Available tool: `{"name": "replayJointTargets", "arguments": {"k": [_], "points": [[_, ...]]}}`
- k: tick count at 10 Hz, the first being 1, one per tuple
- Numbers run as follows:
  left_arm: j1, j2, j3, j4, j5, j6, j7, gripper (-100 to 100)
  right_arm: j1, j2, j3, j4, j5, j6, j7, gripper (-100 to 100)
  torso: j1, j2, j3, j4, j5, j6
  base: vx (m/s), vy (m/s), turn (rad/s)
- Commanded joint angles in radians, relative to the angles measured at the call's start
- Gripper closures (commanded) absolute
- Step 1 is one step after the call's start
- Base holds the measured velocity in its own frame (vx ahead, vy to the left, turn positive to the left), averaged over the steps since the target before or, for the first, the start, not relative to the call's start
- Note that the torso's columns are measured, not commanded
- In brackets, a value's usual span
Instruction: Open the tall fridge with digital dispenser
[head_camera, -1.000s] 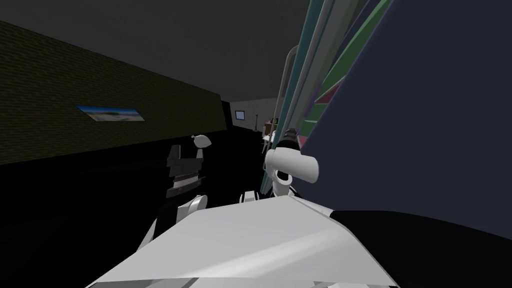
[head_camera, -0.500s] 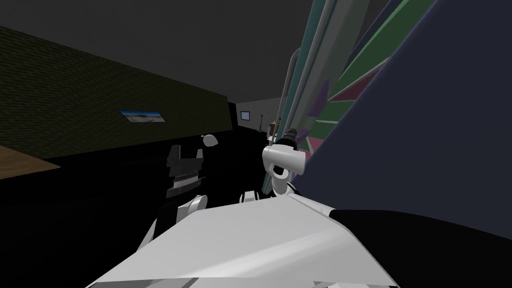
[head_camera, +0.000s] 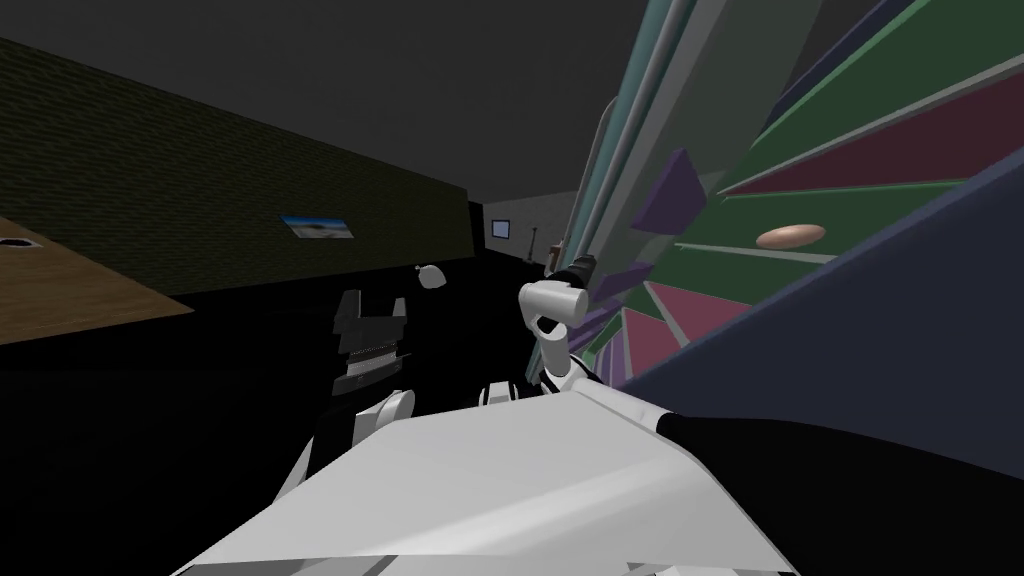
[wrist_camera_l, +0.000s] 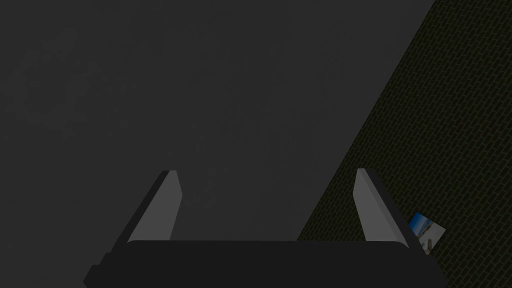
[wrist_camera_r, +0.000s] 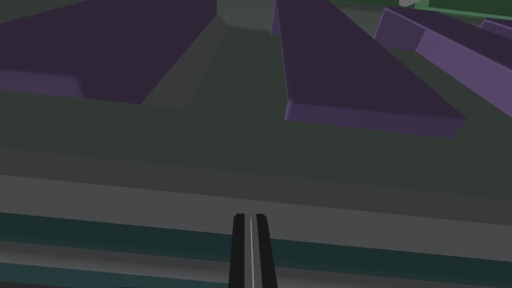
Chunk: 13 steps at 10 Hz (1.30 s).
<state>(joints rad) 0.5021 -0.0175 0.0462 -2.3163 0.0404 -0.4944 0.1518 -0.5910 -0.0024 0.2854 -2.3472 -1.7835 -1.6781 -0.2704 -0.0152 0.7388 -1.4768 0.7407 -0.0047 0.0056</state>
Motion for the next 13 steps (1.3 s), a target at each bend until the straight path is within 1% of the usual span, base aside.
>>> {"name": "replayJointTargets", "arguments": {"k": [1, 2, 3, 4, 5, 6, 7, 8, 9, 10, 11, 12, 13], "points": [[0.0, 0.0, 0.0, 0.0, 0.0, 0.0, 0.0, 0, -0.052, -0.017, -0.038, 0.076, 0.068, -0.016, -0.028, 100, 0.0, 0.001, 0.001, 0.0, 0.0, 0.001, 0.089, 0.045, 0.165], [0.0, 0.0, 0.0, 0.0, 0.0, 0.0, 0.0, 0, -0.052, -0.017, -0.038, 0.098, 0.072, -0.016, -0.028, 100, 0.001, 0.0, -0.001, 0.001, 0.001, 0.001, 0.101, 0.031, 0.085], [0.0, 0.0, 0.0, 0.0, 0.0, 0.0, 0.0, 0, -0.081, -0.025, -0.057, 0.136, 0.109, -0.029, -0.047, 100, 0.003, -0.001, -0.001, 0.0, 0.002, 0.0, 0.138, 0.032, 0.172], [0.0, 0.0, 0.0, 0.0, 0.0, 0.0, 0.0, 0, -0.081, -0.025, -0.057, 0.154, 0.115, -0.029, -0.047, 100, 0.004, -0.002, -0.002, 0.0, 0.002, -0.001, 0.101, 0.029, 0.109], [0.0, 0.0, 0.0, 0.0, 0.0, 0.0, 0.0, 0, -0.11, -0.034, -0.075, 0.186, 0.153, -0.042, -0.067, 100, 0.006, 0.0, 0.0, 0.0, 0.002, -0.001, 0.115, 0.05, 0.19], [0.0, 0.0, 0.0, 0.0, 0.0, 0.0, 0.0, 0, -0.11, -0.034, -0.075, 0.209, 0.159, -0.042, -0.067, 100, 0.01, 0.0, 0.001, -0.001, 0.003, -0.003, 0.103, 0.029, 0.074], [0.0, 0.0, 0.0, 0.0, 0.0, 0.0, 0.0, 0, -0.139, -0.043, -0.094, 0.244, 0.198, -0.055, -0.086, 100, 0.013, 0.001, 0.002, -0.002, 0.004, -0.004, 0.113, 0.006, 0.154], [0.0, 0.0, 0.0, 0.0, 0.0, 0.0, 0.0, 0, -0.139, -0.043, -0.094, 0.264, 0.202, -0.055, -0.086, 100, 0.014, -0.001, 0.001, -0.002, 0.005, -0.006, 0.099, 0.015, 0.117], [0.0, 0.0, 0.0, 0.0, 0.0, 0.0, 0.0, 0, -0.168, -0.051, -0.113, 0.3, 0.243, -0.067, -0.105, 100, 0.016, 0.0, 0.001, -0.003, 0.005, -0.005, 0.118, 0.028, 0.212], [0.0, 0.0, 0.0, 0.0, 0.0, 0.0, 0.0, 0, -0.168, -0.051, -0.113, 0.32, 0.245, -0.067, -0.105, 100, 0.017, -0.002, 0.0, -0.003, 0.005, -0.006, 0.101, 0.035, 0.094], [0.0, 0.0, 0.0, 0.0, 0.0, 0.0, 0.0, 0, -0.166, -0.05, -0.111, 0.307, 0.238, -0.065, -0.103, 100, 0.017, -0.001, 0.001, -0.003, 0.005, -0.005, 0.037, 0.019, 0.001], [0.0, 0.0, 0.0, 0.0, 0.0, 0.0, 0.0, 0, -0.178, -0.068, -0.119, 0.318, 0.24, -0.016, -0.098, -100, 0.015, 0.003, 0.003, -0.002, 0.005, -0.005, 0.015, 0.006, 0.009], [0.0, 0.0, 0.0, 0.0, 0.0, 0.0, 0.0, 0, -0.178, -0.068, -0.119, 0.318, 0.24, -0.008, -0.098, -100, 0.014, 0.003, 0.003, -0.001, 0.004, -0.005, 0.009, 0.003, 0.006]]}}
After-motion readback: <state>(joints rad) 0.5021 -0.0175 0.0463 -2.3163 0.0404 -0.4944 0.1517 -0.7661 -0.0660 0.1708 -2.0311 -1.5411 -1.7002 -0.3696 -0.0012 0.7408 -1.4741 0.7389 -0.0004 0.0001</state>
